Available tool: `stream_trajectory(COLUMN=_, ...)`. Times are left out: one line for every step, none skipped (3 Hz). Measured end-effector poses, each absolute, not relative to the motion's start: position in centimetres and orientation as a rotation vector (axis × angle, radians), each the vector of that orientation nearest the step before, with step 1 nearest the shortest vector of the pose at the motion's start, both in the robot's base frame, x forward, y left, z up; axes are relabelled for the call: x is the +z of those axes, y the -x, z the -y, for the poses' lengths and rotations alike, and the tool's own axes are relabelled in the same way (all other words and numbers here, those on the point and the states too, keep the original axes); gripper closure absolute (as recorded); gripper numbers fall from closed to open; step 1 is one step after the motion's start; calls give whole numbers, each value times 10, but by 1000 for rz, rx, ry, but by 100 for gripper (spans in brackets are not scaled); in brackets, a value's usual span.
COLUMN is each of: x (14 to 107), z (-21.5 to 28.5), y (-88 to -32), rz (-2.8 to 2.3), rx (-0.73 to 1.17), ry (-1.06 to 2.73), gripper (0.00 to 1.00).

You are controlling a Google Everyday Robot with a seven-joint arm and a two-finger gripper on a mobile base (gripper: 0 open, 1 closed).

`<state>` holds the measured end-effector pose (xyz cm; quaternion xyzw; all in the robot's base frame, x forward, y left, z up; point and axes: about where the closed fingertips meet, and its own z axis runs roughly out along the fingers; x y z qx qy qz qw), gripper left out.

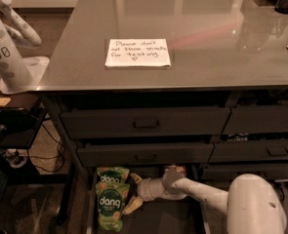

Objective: Pick green rice chip bag from bottom drawer and place on counter

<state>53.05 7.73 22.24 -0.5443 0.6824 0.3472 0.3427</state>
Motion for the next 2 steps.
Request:
stream_trajectory(x=207, z=-87, y=-538, rz=-1783, rx=936, ry=1412, gripper=0)
stream_trajectory(x=194, z=-97, y=-540, rz=-1790, rx=970, ry=1413, gripper=13)
